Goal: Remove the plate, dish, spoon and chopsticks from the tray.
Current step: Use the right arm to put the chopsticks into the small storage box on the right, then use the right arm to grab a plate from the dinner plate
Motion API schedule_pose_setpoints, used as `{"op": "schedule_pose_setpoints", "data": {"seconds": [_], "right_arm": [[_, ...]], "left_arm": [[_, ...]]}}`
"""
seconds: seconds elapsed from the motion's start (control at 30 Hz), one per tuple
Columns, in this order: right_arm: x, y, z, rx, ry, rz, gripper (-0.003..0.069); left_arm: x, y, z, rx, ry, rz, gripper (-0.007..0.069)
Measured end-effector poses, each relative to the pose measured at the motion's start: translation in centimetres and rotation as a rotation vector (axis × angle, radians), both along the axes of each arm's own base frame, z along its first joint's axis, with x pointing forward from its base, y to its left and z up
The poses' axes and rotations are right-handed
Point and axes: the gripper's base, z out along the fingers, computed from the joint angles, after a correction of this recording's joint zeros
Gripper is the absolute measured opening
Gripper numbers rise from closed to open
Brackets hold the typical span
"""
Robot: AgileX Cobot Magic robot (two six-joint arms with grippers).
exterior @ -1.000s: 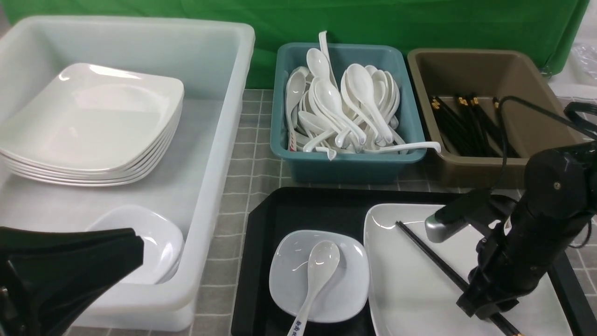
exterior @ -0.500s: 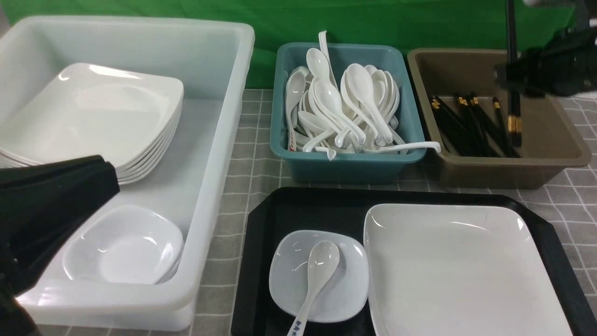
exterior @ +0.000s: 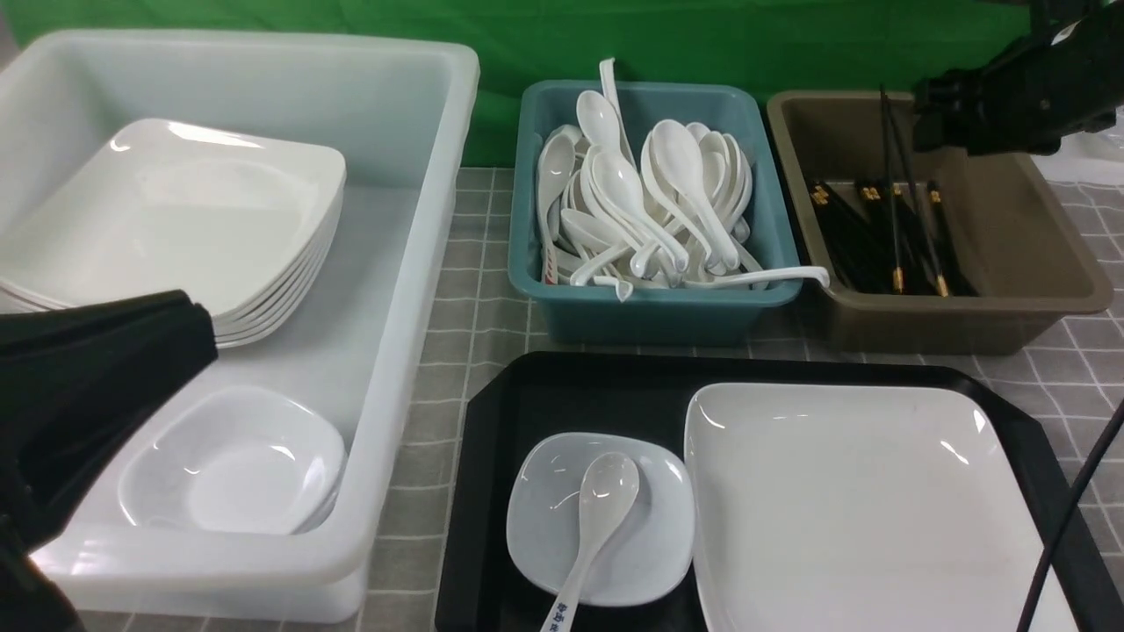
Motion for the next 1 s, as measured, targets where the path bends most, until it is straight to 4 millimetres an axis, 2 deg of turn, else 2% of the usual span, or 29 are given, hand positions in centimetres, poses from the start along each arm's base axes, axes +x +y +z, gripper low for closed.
{"op": "schedule_pose_setpoints", "data": {"seconds": [0.1,0.17,0.2,0.23,0.27,0.37,0.4,0.43,0.47,0.5,0.53,0.57,0.63,0.67,0.7,0.8,0.9,0.93,1.0], "right_arm": [[-2.7,0.4,3.0,-0.024,0.048,0.044,0.0297],[-4.7,1.3,4.3,-0.034,0.081,0.080,0.0263],[-6.4,2.2,5.4,-0.044,0.091,0.112,0.0258],[-6.6,2.3,4.8,-0.046,0.113,0.119,0.0258],[-8.9,3.8,5.1,-0.063,0.144,0.167,0.0255],[-15.1,8.2,2.7,-0.126,0.263,0.317,0.0253],[-16.6,9.3,1.6,-0.149,0.300,0.365,0.0258],[-17.2,9.5,1.6,-0.153,0.300,0.376,0.0260],[-18.9,10.5,0.6,-0.182,0.329,0.422,0.0276],[-22.0,11.9,-1.4,-0.236,0.392,0.490,0.0312],[-23.9,12.8,-2.5,-0.277,0.418,0.522,0.0346],[-25.7,13.8,-3.5,-0.325,0.424,0.548,0.0383],[-28.0,14.9,-5.3,-0.397,0.416,0.574,0.0455],[-28.4,15.2,-5.4,-0.400,0.411,0.579,0.0461],[-29.5,16.4,-6.3,-0.424,0.363,0.616,0.0494],[-31.1,18.7,-7.6,-0.430,0.286,0.696,0.0520],[-31.0,20.4,-9.7,-0.470,0.258,0.702,0.0526],[-31.0,20.4,-9.8,-0.472,0.257,0.700,0.0526],[-30.1,20.7,-11.7,-0.516,0.279,0.664,0.0526]], "left_arm": [[0.0,0.0,-0.1,0.021,-0.006,0.002,0.0012],[0.0,0.0,-0.2,0.034,0.000,-0.003,0.0012],[0.0,0.0,-0.3,0.042,0.009,-0.007,0.0012],[-0.1,0.0,-0.3,0.046,0.012,-0.009,0.0012],[-0.1,0.0,-0.5,0.060,0.020,-0.013,0.0012],[-0.1,0.0,-0.9,0.114,0.031,-0.019,0.0012],[-0.1,0.0,-1.0,0.134,0.031,-0.019,0.0012],[-0.1,0.0,-1.0,0.138,0.031,-0.019,0.0012],[-0.1,0.1,-1.1,0.154,0.033,-0.019,0.0012],[-0.1,0.1,-1.2,0.171,0.034,-0.019,0.0012],[-0.1,0.1,-1.2,0.175,0.033,-0.018,0.0012],[-0.1,0.1,-1.2,0.176,0.032,-0.018,0.0012],[-0.1,0.1,-1.2,0.176,0.033,-0.018,0.0012],[-0.1,0.1,-1.2,0.177,0.034,-0.019,0.0012],[-0.2,0.1,-1.2,0.175,0.034,-0.019,0.0012],[-0.2,0.1,-1.2,0.175,0.036,-0.020,0.0012],[-0.2,0.1,-1.2,0.174,0.037,-0.020,0.0012],[-0.2,0.1,-1.2,0.174,0.037,-0.020,0.0012],[-0.2,0.1,-1.2,0.174,0.039,-0.020,0.0012]]}}
